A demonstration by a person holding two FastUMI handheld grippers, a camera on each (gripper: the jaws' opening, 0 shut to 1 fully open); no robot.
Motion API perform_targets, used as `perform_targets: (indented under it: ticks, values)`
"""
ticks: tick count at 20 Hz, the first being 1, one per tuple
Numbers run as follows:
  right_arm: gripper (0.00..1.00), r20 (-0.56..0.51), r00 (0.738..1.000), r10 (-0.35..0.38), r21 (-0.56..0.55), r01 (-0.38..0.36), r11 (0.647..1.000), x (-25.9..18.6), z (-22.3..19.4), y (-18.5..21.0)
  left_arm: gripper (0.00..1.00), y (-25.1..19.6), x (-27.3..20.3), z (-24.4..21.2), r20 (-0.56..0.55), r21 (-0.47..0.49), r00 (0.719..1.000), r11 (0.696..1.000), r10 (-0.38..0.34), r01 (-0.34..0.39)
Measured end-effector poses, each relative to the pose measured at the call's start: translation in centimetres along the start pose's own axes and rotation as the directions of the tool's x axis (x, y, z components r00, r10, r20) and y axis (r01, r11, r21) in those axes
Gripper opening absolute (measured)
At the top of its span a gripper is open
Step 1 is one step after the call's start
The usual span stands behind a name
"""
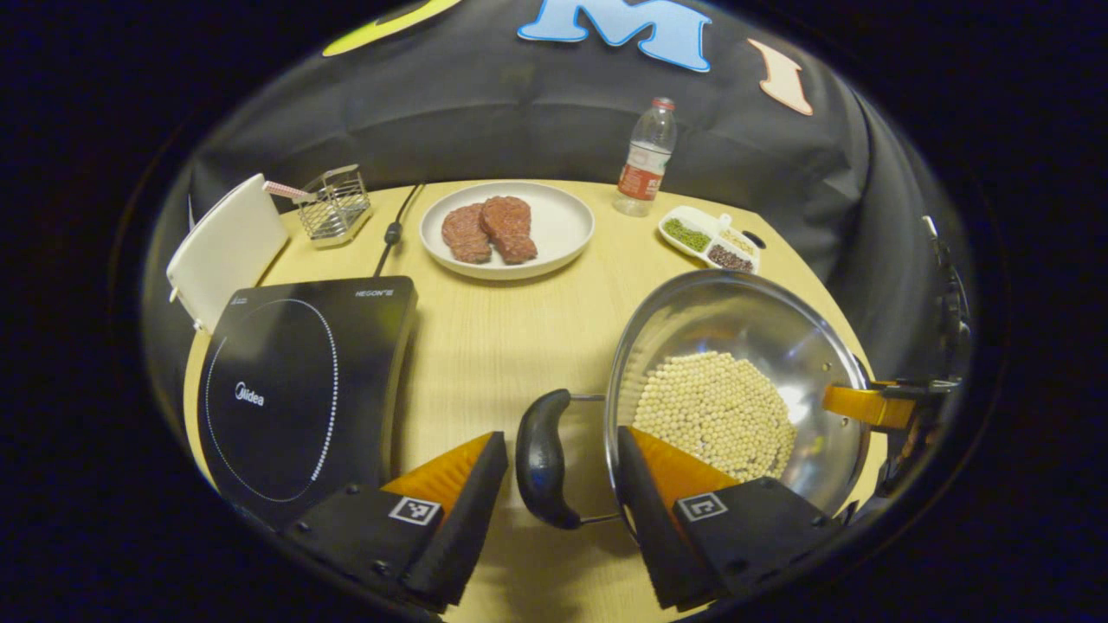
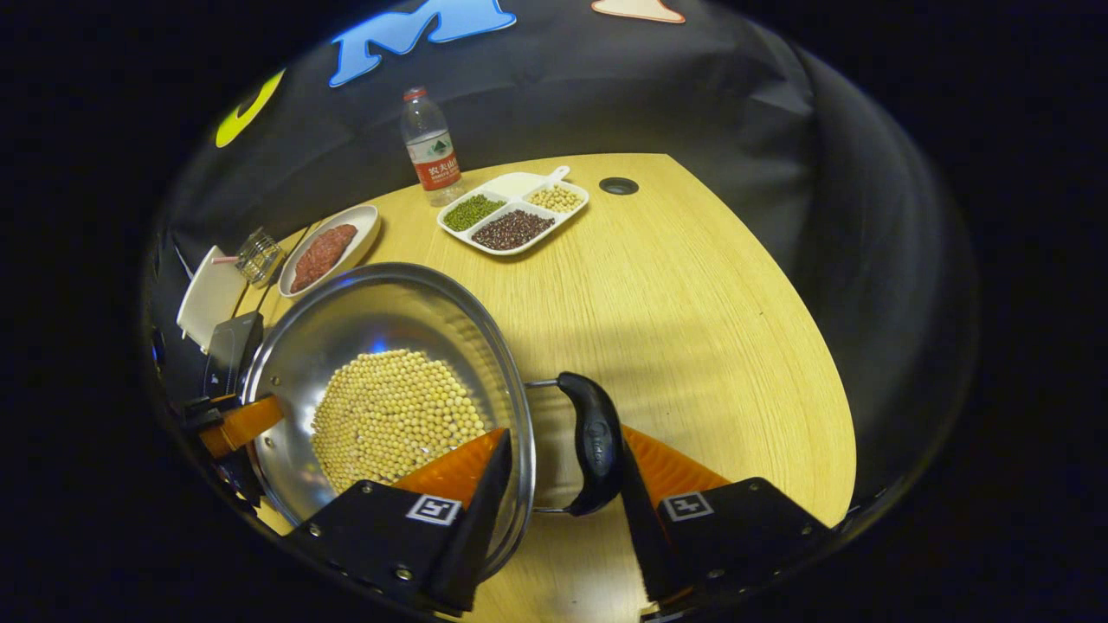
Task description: First push the handle of the pot to place it horizontally, then grasp the pot with both hands and set it on the induction cooktop.
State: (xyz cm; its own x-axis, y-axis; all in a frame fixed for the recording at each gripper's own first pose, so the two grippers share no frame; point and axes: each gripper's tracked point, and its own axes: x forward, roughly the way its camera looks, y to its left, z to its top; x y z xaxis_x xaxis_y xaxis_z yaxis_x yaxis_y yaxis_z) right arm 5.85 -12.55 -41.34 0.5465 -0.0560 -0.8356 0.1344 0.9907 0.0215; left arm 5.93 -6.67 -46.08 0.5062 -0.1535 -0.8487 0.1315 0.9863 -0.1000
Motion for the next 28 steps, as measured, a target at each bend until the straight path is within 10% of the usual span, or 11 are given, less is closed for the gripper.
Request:
perform_targets:
  ticks: [8,28]
  values:
    - [0.57,0.003,1.000,0.031,0.017,-0.031,0.999,-0.3,-0.3,0.3,0.61,-0.1,-0.8,1.0,0.004,0.046,1.000,0.999,0.000,0.000]
    - [0.57,0.041,0.997,0.059,-0.014,-0.058,0.998,-8.8,1.0,10.8,0.61,9.4,-10.6,3.5,0.060,0.012,0.998,1.000,-0.003,0.003]
